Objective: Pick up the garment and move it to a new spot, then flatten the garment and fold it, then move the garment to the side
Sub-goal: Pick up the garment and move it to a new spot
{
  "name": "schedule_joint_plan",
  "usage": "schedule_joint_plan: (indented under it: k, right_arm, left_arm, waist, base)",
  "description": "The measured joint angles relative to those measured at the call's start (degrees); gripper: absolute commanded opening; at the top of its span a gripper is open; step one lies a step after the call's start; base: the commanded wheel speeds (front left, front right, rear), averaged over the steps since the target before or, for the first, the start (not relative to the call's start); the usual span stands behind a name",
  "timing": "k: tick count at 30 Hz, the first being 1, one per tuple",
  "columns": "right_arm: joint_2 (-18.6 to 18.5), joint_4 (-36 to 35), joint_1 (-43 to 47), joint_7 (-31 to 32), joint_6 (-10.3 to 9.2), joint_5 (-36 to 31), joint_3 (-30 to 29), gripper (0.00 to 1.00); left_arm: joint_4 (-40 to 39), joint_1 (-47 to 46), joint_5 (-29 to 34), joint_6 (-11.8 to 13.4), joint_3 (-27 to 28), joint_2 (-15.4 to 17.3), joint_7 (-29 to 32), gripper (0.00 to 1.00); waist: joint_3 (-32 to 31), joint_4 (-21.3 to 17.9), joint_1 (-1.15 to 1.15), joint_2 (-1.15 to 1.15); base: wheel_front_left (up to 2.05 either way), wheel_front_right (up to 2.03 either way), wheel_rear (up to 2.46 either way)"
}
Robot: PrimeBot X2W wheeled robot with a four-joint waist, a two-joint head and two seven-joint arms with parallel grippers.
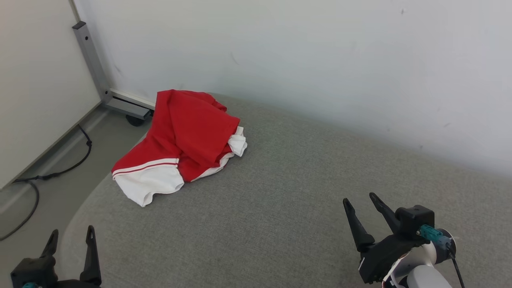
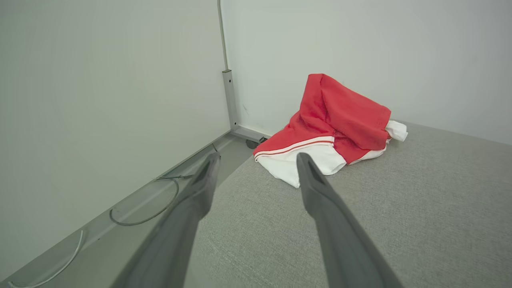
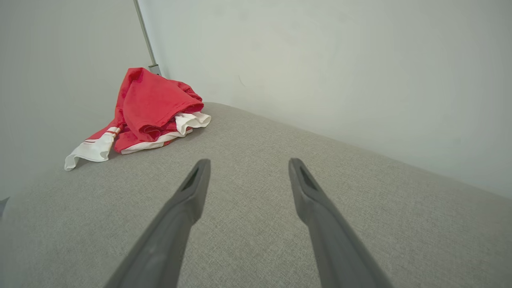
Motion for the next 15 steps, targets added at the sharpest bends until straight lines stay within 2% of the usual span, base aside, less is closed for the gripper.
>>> schedule_joint_plan:
  k: [6, 15]
  right_arm:
    - [0.01, 0.1, -0.05, -0.07, 0.0, 0.31, 0.87, 1.0]
    - [0.0, 0.4, -0.73, -0.07, 0.0, 0.42, 1.63, 1.0]
  left_arm:
    - [-0.98, 0.69, 0.0, 0.77, 0.05, 0.19, 0.56, 1.0]
    - [-1.83, 1.14, -0.58, 1.42, 0.25, 0.27, 0.27, 1.0]
  waist:
    - [-0.55, 1.88, 0.0, 0.0]
    - [-0.21, 2.31, 0.0, 0.0]
  base:
    - [0.0, 0.0, 0.0]
    - [0.0, 0.0, 0.0]
